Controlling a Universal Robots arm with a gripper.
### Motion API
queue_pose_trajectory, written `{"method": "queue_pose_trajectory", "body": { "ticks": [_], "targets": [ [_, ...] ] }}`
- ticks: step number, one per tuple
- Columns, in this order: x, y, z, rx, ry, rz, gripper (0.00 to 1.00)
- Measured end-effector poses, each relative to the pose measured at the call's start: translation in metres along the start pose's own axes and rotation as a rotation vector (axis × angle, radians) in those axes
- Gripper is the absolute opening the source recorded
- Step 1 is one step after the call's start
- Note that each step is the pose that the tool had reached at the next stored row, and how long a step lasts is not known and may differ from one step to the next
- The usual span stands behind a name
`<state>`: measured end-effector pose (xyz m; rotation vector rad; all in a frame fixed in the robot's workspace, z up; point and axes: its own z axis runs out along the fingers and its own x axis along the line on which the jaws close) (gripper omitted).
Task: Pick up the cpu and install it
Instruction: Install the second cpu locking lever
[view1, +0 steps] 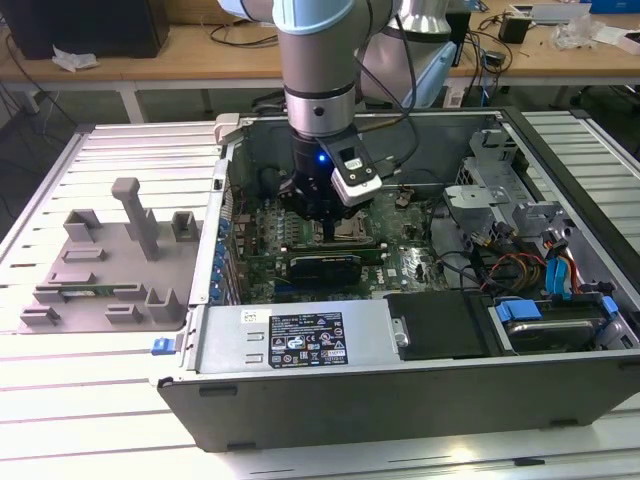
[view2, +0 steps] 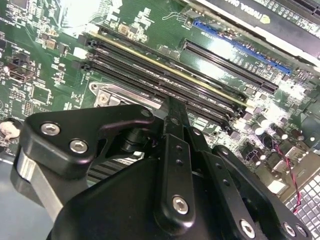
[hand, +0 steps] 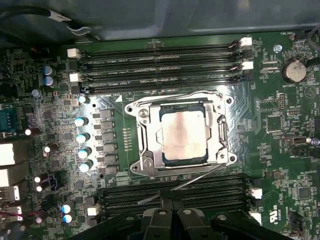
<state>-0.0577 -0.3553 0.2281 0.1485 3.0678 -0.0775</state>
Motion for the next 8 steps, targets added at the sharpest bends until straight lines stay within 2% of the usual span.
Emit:
{"method": "queue_pose_trajectory", "body": {
  "ticks": [6,8],
  "targets": [
    [0.0089,-0.0007,0.0027,-0.0002,0.0001,0.002,0.11],
    [0.0099,-0.0007,0.0036,-0.0003,0.0002,0.004,0.11]
  ]
}}
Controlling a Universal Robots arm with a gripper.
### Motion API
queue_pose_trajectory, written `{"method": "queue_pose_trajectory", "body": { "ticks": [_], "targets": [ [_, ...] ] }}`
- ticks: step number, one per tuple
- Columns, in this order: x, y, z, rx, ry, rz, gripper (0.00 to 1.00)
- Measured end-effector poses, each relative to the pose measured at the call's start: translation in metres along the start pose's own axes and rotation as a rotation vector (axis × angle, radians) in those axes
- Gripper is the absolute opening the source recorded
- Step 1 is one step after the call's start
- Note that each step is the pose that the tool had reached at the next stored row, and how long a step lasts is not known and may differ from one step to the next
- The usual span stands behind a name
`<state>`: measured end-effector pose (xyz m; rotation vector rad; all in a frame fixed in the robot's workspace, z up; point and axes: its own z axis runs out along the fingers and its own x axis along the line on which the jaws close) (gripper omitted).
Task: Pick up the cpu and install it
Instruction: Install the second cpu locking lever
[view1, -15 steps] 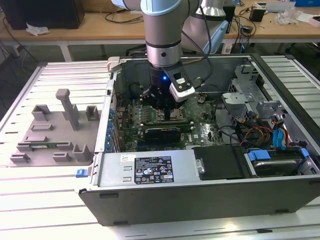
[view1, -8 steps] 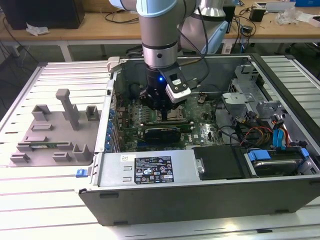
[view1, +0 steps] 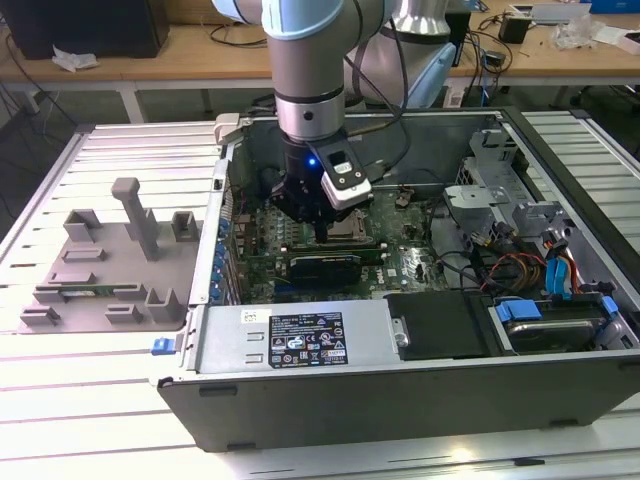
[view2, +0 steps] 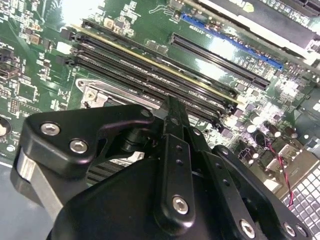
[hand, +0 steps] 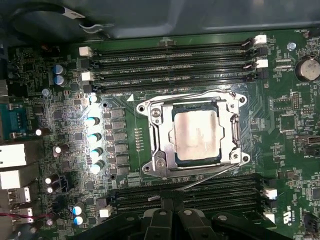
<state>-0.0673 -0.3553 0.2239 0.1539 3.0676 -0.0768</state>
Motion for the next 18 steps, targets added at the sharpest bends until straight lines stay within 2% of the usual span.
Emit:
{"method": "queue_pose_trajectory", "body": {
  "ticks": [1,3,5,7,9,11,15,18],
  "targets": [
    [0.0001,0.0,0.0002,-0.0007,0.0001,0.0,0.11],
    [0.0003,0.0,0.0008,-0.0112,0.0011,0.001,0.11],
    [0.0006,0.0,0.0013,-0.0297,0.0031,0.002,0.11],
    [0.0009,-0.0003,0.0026,-0.0611,0.0063,0.004,0.11],
    [0.0009,-0.0008,0.0035,-0.0767,0.0079,0.005,0.11],
    [0.0006,-0.0047,0.0043,-0.1052,0.0107,0.007,0.11],
    [-0.0003,-0.0136,0.0048,-0.1138,0.0117,0.008,0.11],
    [-0.0006,-0.0165,0.0052,-0.1202,0.0123,0.008,0.11]
  ]
}}
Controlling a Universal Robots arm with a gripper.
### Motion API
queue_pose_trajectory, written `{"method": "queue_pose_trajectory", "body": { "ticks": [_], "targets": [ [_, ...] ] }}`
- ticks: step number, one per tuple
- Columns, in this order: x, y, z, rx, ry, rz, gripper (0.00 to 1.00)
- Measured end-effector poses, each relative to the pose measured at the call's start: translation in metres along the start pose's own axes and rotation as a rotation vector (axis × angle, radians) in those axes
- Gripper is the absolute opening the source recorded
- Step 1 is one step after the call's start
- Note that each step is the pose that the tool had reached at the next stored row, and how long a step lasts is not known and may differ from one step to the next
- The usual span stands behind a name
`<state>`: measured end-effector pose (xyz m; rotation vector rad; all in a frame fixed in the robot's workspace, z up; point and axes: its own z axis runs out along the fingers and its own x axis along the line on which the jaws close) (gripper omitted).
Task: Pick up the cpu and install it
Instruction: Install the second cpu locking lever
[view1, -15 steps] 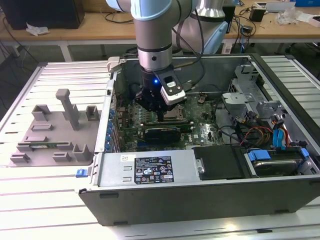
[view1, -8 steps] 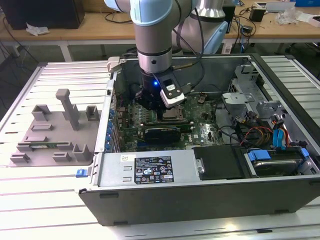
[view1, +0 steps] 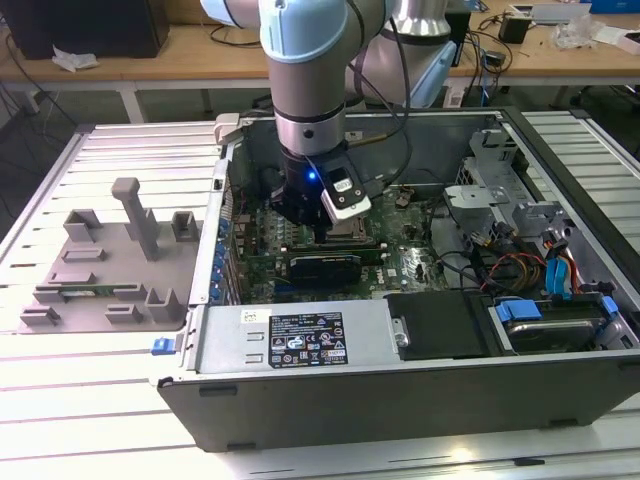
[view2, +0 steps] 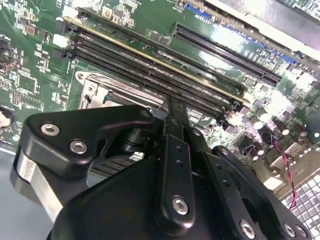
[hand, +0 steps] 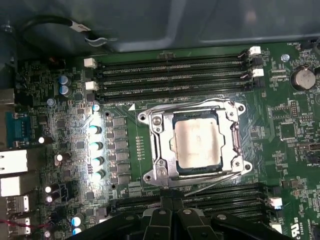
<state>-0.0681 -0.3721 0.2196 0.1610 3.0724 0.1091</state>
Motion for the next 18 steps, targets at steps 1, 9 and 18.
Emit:
{"method": "queue_pose_trajectory", "body": {
  "ticks": [1,9,18],
  "targets": [
    [-0.0001,-0.0016,0.0006,-0.0077,0.0009,0.0,0.11],
    [0.0004,-0.0058,0.0039,-0.0447,0.0046,0.004,0.11],
    [0.0018,-0.0157,0.0093,-0.1053,0.0107,0.01,0.11]
  ]
}}
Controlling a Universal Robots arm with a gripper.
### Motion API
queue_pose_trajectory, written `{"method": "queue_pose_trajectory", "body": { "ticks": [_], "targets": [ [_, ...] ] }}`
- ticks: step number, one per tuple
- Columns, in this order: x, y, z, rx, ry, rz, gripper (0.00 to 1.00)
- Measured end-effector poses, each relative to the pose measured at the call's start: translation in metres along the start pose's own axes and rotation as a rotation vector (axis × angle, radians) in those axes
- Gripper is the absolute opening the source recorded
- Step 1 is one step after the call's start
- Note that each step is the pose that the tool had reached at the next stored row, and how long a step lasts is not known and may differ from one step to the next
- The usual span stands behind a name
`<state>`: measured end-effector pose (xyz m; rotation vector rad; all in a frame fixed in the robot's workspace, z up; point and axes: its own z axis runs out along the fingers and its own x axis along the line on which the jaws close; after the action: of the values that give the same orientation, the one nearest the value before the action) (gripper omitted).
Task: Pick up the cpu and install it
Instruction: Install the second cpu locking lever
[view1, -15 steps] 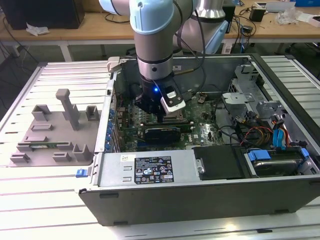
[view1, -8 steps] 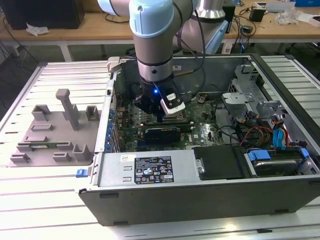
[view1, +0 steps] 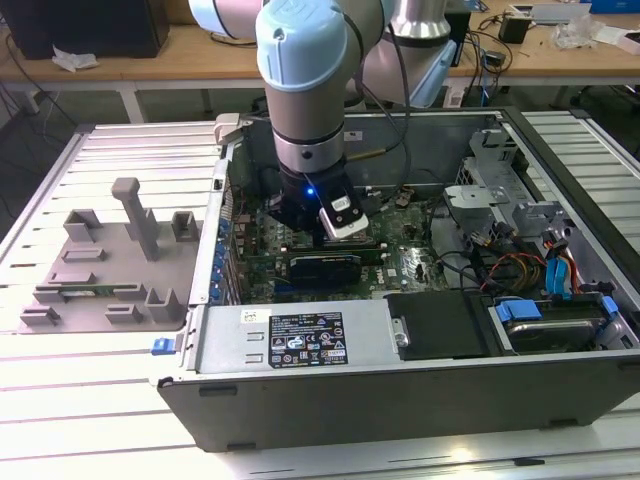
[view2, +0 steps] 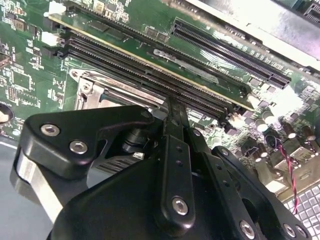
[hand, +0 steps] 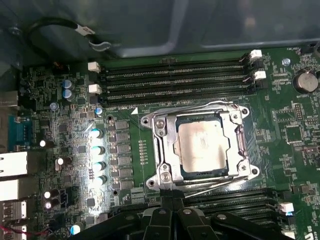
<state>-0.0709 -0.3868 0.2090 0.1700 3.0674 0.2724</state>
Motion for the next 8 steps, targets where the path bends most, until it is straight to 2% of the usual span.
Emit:
{"method": "queue_pose_trajectory", "body": {
  "ticks": [1,3,4,8],
  "targets": [
    [0.0006,-0.0017,0.0007,-0.0092,0.001,0.001,0.11],
    [0.0015,-0.004,0.002,-0.0201,0.0019,0.002,0.11],
    [0.0025,-0.0048,0.0028,-0.0285,0.0027,0.004,0.11],
    [0.0066,-0.0056,0.0042,-0.0471,0.0042,0.007,0.11]
  ]
}}
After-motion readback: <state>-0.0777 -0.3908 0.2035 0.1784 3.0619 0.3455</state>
